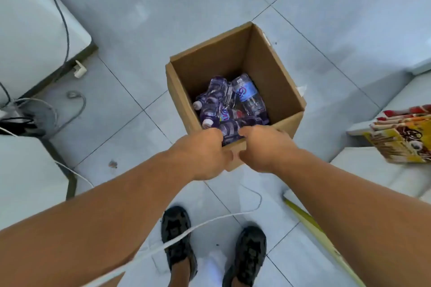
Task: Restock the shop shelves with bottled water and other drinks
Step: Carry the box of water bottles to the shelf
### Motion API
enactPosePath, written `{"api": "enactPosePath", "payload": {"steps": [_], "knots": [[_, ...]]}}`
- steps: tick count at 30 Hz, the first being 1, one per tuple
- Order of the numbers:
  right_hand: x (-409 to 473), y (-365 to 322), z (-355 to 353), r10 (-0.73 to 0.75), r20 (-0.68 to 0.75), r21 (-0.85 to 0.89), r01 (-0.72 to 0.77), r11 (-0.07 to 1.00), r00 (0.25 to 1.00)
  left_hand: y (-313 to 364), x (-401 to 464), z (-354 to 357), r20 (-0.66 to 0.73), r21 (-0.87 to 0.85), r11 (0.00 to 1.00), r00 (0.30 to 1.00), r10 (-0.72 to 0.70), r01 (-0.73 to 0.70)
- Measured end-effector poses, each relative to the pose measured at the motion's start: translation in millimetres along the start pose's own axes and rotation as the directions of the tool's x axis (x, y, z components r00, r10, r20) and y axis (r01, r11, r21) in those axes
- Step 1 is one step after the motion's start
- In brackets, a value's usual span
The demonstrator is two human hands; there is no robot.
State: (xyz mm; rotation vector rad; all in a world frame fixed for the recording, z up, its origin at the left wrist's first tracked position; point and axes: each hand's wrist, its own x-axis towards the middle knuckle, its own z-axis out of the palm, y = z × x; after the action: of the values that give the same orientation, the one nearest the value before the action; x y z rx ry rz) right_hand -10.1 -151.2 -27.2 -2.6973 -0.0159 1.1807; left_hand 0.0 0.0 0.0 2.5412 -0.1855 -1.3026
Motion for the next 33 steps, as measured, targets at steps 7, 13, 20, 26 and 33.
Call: {"api": "enactPosePath", "payload": {"steps": [7,13,20,26,33], "knots": [[19,-10,25,0.008,-0.055,-0.164,-0.017,0.986,0.998,-14,13,21,-0.177,-0.109,0.994,0.984,-0.02,0.001],[30,-17,34,-0.037,-0.115,-0.213,0.012,0.977,0.993,-22,15,36,-0.344,-0.173,0.985,0.938,-0.052,-0.009],[26,-24,40,-0.113,-0.057,-0.248,0.096,0.964,0.992,-68,6,80,-0.414,-0.485,0.871,0.856,-0.311,0.082],[14,-24,63,-0.129,0.015,-0.207,0.13,0.97,0.991,-72,-18,136,0.258,-0.325,0.912,0.951,-0.168,0.249],[3,-11,88,-0.076,0.085,-0.009,0.077,0.997,0.993,-9,-33,143,0.41,-0.852,0.365,0.912,0.016,0.376]]}}
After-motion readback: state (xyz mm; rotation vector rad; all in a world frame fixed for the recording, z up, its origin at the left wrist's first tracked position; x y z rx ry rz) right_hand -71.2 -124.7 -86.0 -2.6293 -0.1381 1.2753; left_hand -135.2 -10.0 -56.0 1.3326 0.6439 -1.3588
